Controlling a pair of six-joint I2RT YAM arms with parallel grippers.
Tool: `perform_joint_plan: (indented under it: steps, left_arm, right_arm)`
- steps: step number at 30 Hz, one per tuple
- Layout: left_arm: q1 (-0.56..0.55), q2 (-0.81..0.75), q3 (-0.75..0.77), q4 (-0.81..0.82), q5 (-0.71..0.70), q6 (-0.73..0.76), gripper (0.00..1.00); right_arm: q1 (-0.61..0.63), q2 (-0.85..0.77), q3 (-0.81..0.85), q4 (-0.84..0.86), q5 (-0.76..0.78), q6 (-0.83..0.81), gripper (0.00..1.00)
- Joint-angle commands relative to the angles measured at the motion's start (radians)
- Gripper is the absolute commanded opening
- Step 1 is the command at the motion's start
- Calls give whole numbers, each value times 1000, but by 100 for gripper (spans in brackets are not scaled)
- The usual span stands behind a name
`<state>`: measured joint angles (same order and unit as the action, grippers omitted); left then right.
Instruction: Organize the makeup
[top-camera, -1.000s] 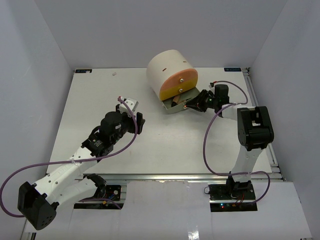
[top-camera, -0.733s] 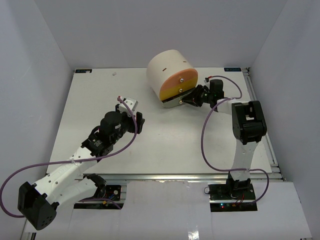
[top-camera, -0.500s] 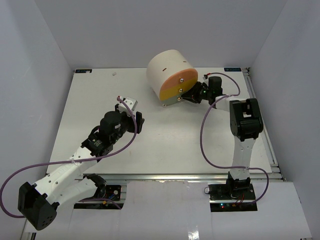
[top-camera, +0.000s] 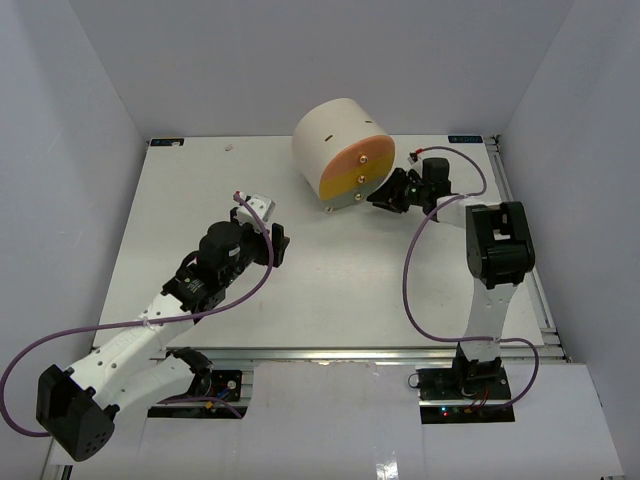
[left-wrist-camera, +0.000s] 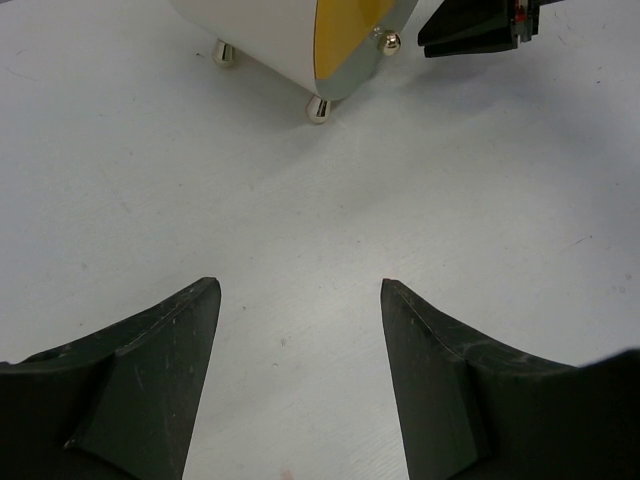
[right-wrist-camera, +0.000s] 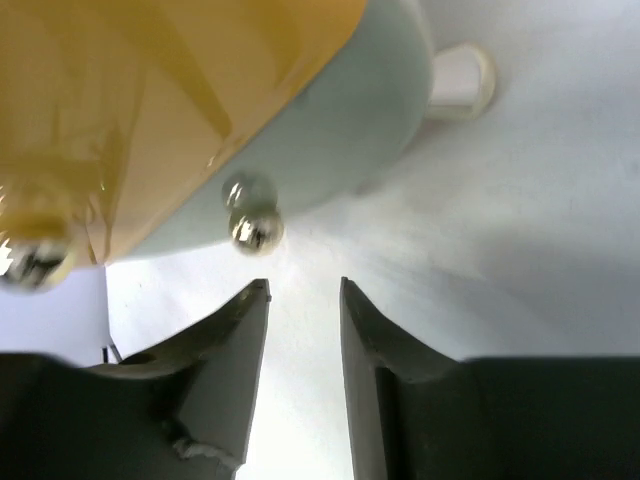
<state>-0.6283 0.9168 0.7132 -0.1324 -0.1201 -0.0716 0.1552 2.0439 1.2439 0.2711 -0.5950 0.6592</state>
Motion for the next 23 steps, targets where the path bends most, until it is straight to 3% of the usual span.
perform_joint_plan:
  steps: [1, 2, 3, 7, 10, 16, 23]
  left_arm:
    - [7, -30, 5, 23, 71, -14, 80]
    - [7, -35, 6, 23, 86, -19, 81]
    - [7, -39, 5, 23, 98, -22, 86]
    - [7, -64, 0, 29, 139, -34, 98]
    - [7, -82, -3, 33, 161, -46, 98]
    - [7, -91, -15, 43, 160, -57, 98]
    - [7, -91, -36, 53, 139, -66, 98]
  right_arm:
    - [-51, -255, -55, -143, -59, -365, 78]
    - [-57, -285, -61, -214, -79, -452, 88]
    - [-67, -337, -64, -275, -92, -513, 90]
    - [-90, -552, -130, -457, -90, -720, 90]
    - [-95, -785, -222, -495, -4, -824, 90]
    - [-97, -1077, -315, -589, 130, -786, 90]
    - [-98, -1292, -422, -579, 276, -816, 90]
